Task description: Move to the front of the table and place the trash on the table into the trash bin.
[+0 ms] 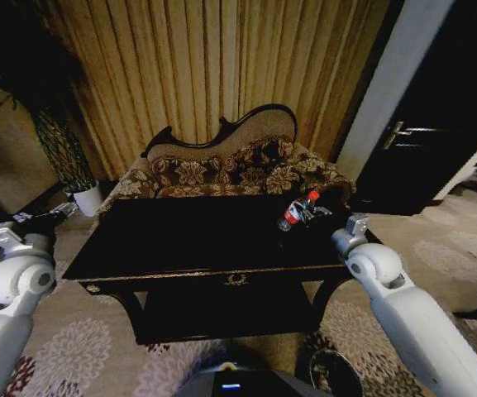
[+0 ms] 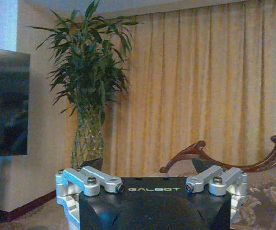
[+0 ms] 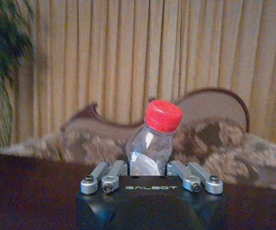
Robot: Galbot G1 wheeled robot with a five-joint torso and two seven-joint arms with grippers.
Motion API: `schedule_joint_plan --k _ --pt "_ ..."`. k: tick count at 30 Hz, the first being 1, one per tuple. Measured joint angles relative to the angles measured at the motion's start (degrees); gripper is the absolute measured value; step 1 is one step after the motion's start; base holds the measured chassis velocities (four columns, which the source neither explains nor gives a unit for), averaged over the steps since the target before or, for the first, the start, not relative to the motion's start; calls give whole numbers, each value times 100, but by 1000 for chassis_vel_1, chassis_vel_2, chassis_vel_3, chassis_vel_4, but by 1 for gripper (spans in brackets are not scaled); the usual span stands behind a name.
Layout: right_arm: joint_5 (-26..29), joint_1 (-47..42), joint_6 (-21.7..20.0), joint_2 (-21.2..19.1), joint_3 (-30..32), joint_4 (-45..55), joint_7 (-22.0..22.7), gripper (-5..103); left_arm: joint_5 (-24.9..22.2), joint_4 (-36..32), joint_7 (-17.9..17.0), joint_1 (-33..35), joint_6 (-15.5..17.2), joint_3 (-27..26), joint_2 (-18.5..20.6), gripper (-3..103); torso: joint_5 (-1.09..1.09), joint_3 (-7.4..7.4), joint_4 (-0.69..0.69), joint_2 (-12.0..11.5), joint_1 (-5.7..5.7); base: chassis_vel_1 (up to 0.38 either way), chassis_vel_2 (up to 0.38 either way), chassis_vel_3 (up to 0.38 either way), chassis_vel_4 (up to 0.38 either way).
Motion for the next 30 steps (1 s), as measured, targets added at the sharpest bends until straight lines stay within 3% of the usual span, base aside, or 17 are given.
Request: schedule_joint_plan --k 7,19,30 --pt "-173 2 484 206 24 -49 0 31 52 -57 60 22 -5 61 -12 100 -1 0 0 -1 0 0 0 0 0" --pt "-1342 -14 492 229 261 -418 0 31 440 -72 156 57 2 59 -18 100 0 0 -2 -1 0 0 0 0 0" --pt "-951 -19 450 224 242 -381 0 31 110 -172 267 142 76 -94 123 100 0 0 -1 -1 0 0 0 0 0"
